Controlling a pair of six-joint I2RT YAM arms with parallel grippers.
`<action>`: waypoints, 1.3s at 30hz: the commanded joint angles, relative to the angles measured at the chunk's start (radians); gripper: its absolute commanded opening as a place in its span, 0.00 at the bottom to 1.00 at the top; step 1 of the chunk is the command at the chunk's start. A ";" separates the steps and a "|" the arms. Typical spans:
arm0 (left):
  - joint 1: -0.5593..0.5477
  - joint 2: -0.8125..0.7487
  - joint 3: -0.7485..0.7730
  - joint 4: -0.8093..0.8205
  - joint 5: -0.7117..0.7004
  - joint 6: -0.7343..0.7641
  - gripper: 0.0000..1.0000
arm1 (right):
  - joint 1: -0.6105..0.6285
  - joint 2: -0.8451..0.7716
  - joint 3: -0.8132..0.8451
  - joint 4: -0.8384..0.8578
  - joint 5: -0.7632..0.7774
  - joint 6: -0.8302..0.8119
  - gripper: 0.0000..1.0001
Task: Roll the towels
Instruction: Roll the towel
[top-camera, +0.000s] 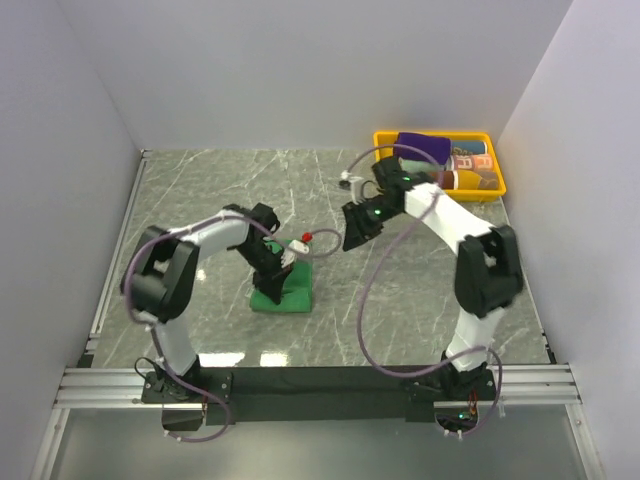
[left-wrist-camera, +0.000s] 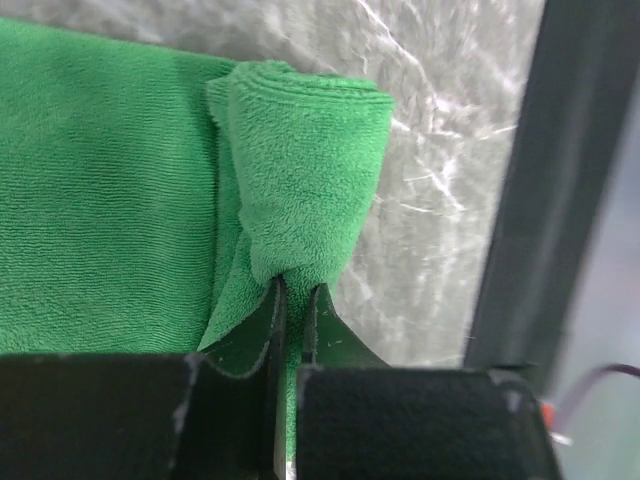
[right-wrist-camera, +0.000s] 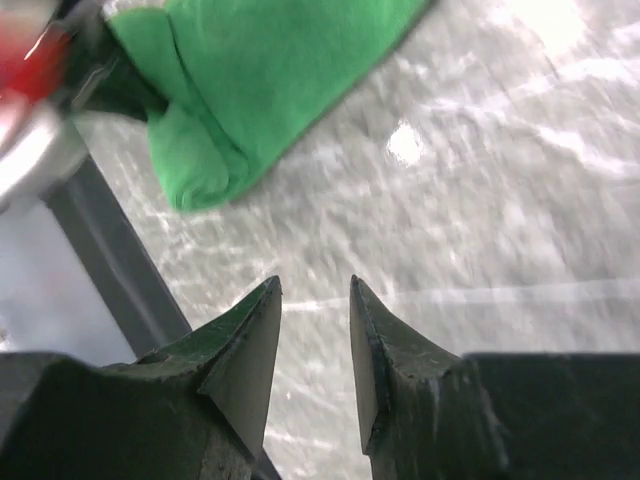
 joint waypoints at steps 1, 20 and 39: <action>0.038 0.178 0.090 -0.128 -0.041 0.042 0.01 | -0.001 -0.194 -0.173 0.113 0.061 0.023 0.40; 0.086 0.634 0.482 -0.238 -0.072 -0.027 0.01 | 0.365 -0.410 -0.370 0.230 0.400 -0.128 0.40; 0.086 0.637 0.442 -0.206 -0.047 -0.049 0.04 | 0.743 0.000 -0.246 0.484 0.698 -0.359 0.53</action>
